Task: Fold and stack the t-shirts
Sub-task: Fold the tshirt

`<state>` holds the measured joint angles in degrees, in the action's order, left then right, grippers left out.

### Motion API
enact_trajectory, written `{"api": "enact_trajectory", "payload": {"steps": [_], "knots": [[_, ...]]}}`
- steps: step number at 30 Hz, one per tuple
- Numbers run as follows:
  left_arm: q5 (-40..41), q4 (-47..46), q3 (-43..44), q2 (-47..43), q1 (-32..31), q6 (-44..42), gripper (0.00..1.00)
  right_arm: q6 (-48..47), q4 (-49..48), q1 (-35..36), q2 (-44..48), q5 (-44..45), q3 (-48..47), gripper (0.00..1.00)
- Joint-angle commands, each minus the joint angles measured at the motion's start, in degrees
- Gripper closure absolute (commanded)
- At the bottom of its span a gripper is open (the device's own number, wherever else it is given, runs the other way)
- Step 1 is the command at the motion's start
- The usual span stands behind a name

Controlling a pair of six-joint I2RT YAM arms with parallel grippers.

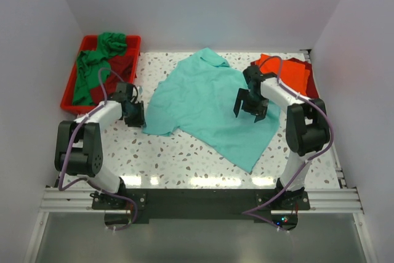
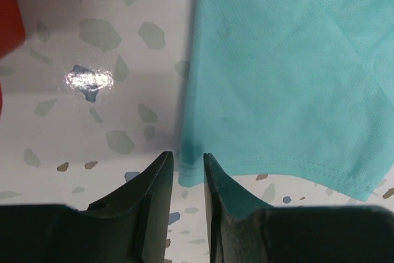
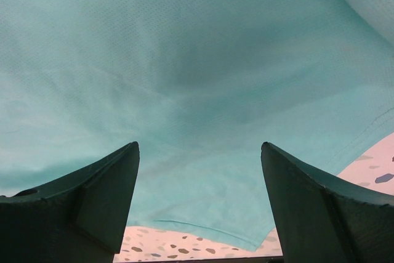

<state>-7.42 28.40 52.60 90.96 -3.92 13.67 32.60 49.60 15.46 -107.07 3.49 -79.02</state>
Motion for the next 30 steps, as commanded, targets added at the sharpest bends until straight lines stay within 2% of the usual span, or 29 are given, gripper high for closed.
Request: {"api": "enact_trajectory", "payload": {"steps": [1,13,15,19,26,30], "knots": [[0.30,0.34,-1.36,-2.19,-0.21,-1.02,0.69,1.15,-0.65,0.44,3.35,0.38,0.80,0.17],[-3.83,-2.56,-3.47,-1.49,-0.21,-0.40,0.71,1.50,-0.56,1.15,4.94,0.38,3.26,0.17],[-4.44,-3.26,-4.17,-0.79,-0.21,-0.14,0.76,1.59,-0.30,1.32,5.81,0.38,4.22,0.17],[-6.02,-4.14,-4.44,0.62,-0.21,0.30,1.00,2.03,-0.38,2.99,8.01,-0.14,7.82,0.17],[-6.38,-3.71,-3.38,1.33,-0.21,0.57,1.00,6.07,-0.39,9.58,13.28,-0.06,17.84,0.18],[-5.76,-3.36,-3.12,1.94,-0.21,-0.13,1.00,8.00,2.60,11.96,17.23,2.31,20.22,0.18]]}}
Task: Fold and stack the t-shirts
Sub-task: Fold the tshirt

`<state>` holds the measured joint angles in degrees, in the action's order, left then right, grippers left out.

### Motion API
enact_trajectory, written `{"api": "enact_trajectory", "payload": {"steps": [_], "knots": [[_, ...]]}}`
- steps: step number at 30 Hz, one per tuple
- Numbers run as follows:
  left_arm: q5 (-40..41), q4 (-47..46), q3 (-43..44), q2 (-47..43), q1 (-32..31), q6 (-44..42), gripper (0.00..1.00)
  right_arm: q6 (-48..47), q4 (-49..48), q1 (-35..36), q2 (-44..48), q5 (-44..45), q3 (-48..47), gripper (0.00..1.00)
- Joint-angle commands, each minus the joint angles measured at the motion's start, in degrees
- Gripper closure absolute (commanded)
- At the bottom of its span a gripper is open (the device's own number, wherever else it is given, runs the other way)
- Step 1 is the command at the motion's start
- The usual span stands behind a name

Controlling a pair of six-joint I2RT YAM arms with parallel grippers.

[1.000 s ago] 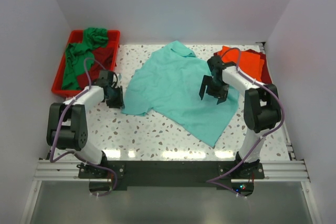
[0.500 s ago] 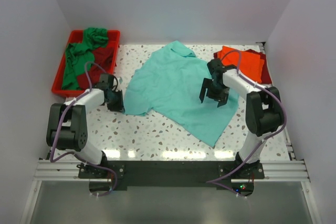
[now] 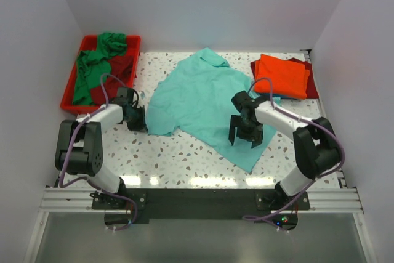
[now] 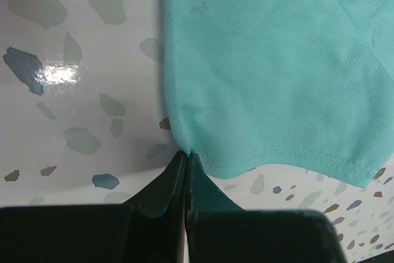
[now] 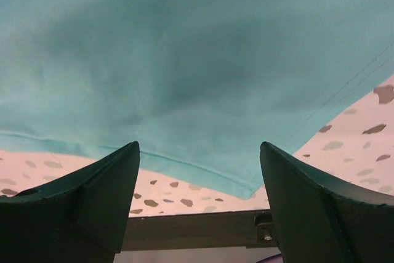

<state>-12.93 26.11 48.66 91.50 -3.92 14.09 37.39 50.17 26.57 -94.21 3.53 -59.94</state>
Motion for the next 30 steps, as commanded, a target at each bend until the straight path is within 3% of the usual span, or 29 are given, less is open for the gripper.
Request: {"api": "enact_trajectory", "payload": {"steps": [1,5,10,18,30], "knots": [[-0.17,-0.97,0.82,1.48,-0.21,-0.81,1.00,3.65,2.47,0.94,6.65,2.18,2.01,0.18],[-0.96,-0.97,0.47,2.19,-0.21,-0.82,1.00,5.94,4.75,1.12,12.89,2.62,7.72,0.21],[-2.01,-1.50,0.46,2.80,-0.21,-0.11,1.00,7.35,4.32,1.03,17.66,-0.09,12.56,0.34],[-1.31,-0.36,2.22,3.77,-0.12,-0.20,1.00,7.17,1.25,1.12,16.35,-3.35,16.52,0.49],[0.01,1.93,4.50,4.47,-0.12,-0.46,1.00,7.00,-3.06,1.12,12.04,-5.02,18.02,0.59]]}}
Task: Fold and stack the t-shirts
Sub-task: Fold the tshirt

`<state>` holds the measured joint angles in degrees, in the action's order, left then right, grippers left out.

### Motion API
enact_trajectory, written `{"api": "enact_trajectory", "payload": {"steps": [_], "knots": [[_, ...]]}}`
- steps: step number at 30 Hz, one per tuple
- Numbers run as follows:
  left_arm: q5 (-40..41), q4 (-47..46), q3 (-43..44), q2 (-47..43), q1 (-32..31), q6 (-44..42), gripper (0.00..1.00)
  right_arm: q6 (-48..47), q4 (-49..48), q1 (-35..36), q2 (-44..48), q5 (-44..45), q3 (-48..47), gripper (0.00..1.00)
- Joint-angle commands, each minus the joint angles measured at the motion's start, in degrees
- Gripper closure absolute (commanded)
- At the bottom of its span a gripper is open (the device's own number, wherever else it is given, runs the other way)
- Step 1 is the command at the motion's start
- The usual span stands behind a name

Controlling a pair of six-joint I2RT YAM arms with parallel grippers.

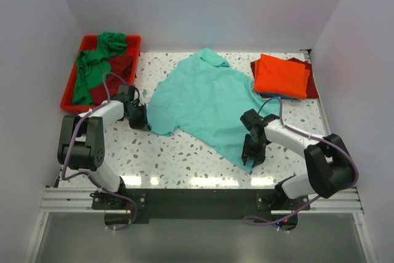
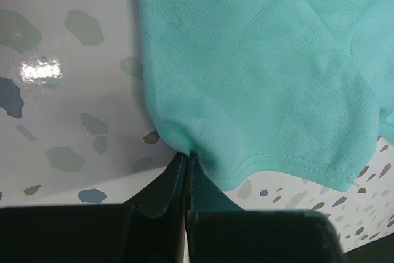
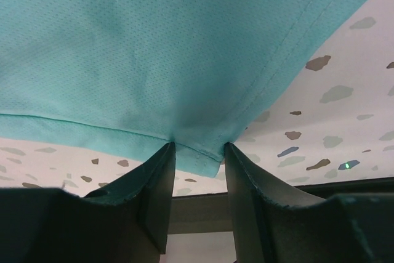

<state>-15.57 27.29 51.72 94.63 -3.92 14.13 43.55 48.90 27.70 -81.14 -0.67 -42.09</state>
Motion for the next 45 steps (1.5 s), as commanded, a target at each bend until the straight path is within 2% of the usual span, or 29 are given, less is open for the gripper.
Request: {"api": "enact_trajectory", "payload": {"steps": [1,5,8,13,17,34,45], "knots": [[3.00,0.92,1.62,1.35,-0.12,-0.59,1.00,0.75,-1.97,-0.02,-1.21,-0.74,0.16,0.59],[3.44,1.54,2.15,1.35,-0.12,-0.59,1.00,0.57,-1.01,-0.02,-0.60,0.31,-0.19,0.62],[3.79,1.71,2.24,1.52,-0.12,-0.68,1.00,0.83,0.57,-0.02,0.11,1.53,-0.45,0.74],[4.50,2.07,2.06,1.52,-0.21,-0.86,1.00,0.92,4.53,-0.02,2.04,3.13,-1.68,0.86],[4.85,2.33,2.15,0.91,-0.21,-0.95,1.00,0.75,6.90,-0.02,4.32,3.04,-2.38,1.00],[4.06,3.29,3.56,-0.76,-0.03,0.55,1.00,-1.62,9.37,0.42,13.90,-2.93,-1.43,1.00],[3.36,5.49,4.96,-2.70,0.67,1.08,1.00,-0.49,8.84,4.72,15.14,-5.13,1.65,1.00]]}}
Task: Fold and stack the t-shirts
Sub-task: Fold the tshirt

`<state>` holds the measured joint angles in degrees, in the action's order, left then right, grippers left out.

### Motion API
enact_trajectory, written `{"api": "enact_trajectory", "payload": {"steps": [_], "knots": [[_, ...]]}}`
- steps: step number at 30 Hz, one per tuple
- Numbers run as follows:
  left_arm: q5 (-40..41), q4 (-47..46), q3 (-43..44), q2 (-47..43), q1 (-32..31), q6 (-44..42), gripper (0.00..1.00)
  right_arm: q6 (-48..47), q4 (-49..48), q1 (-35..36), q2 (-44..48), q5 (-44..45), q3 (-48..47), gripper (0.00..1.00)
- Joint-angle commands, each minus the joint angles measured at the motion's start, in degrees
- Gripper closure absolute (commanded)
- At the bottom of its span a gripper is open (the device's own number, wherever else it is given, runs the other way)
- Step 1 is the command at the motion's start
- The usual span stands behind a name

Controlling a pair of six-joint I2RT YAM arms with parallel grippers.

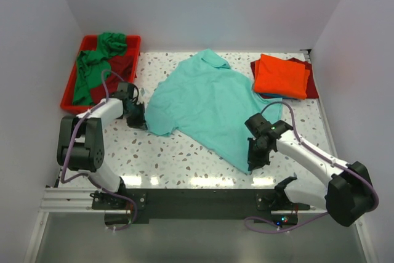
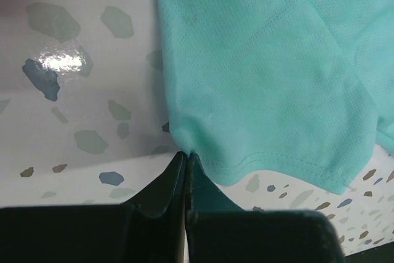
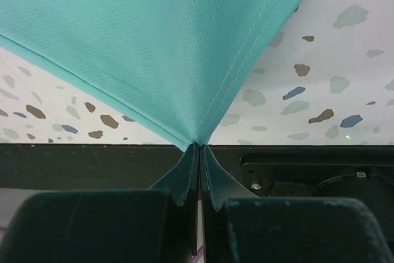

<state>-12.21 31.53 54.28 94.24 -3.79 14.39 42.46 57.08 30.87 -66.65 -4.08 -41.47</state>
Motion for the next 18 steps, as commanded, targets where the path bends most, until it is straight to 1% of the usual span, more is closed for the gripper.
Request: {"api": "enact_trajectory", "payload": {"steps": [1,4,8,12,15,18], "knots": [[-0.01,1.52,2.32,-2.39,0.54,0.81,1.00,0.70,0.49,1.99,0.39,-1.81,1.48,1.00],[0.34,1.96,2.32,-3.27,0.80,0.64,1.00,1.57,0.31,3.93,-0.58,-1.72,1.83,1.00],[0.78,3.54,2.23,-5.11,1.33,0.46,1.00,2.36,1.01,4.81,-0.94,-1.81,2.10,1.00],[1.65,5.99,2.58,-8.88,1.59,0.46,1.00,2.98,4.00,4.81,0.55,-1.46,0.87,1.00],[3.76,9.59,3.37,-10.82,1.94,0.11,1.00,3.77,4.88,4.90,1.52,-2.60,0.43,1.00],[4.21,10.83,3.29,-12.93,2.82,0.20,1.00,4.04,6.37,4.90,1.96,-3.22,-0.53,1.00]]}}
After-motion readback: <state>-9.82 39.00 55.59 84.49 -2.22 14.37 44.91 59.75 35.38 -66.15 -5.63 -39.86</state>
